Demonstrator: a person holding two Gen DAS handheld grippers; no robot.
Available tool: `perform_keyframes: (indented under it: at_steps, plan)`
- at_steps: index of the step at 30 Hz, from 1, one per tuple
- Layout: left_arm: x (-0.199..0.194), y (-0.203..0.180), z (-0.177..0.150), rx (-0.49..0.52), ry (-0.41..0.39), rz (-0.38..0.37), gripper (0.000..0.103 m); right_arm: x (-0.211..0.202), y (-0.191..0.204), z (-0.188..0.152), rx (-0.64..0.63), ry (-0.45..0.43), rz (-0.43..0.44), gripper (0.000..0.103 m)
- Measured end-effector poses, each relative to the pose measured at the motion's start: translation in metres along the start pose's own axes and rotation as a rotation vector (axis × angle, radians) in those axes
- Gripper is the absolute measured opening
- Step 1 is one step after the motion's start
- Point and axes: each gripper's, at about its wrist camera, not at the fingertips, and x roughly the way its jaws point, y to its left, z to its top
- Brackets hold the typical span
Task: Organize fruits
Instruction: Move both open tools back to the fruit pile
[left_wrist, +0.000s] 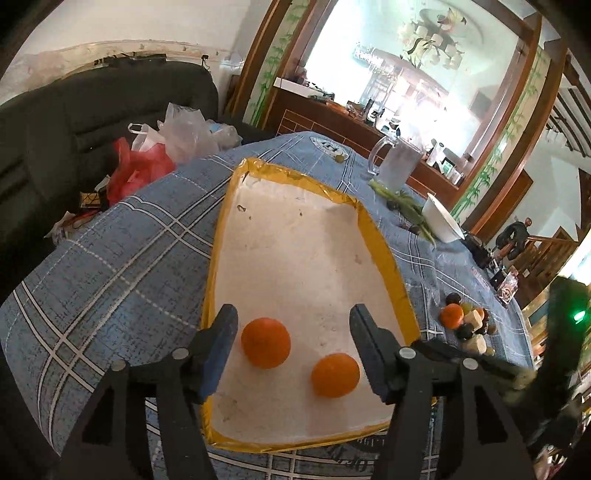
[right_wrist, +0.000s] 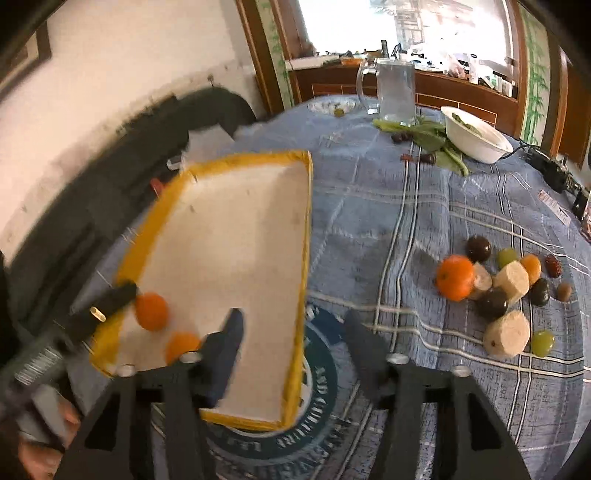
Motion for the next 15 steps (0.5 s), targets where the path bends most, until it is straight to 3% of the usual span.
perform_keyframes:
  at_steps: [4, 12, 15]
  plan:
    - [-0.002, 0.001, 0.0, -0.006, -0.001, 0.003, 0.062, 0.012, -0.001, -0.009, 0.005, 0.042, -0.021, 0.015]
    - [-0.014, 0.0, 0.001, -0.022, -0.029, -0.006, 0.069, -0.001, 0.02, -0.032, -0.017, 0.063, 0.006, 0.014]
    - [-0.017, -0.012, 0.0, 0.02, -0.027, 0.001, 0.078, -0.004, 0.021, -0.036, -0.021, 0.056, 0.028, 0.017]
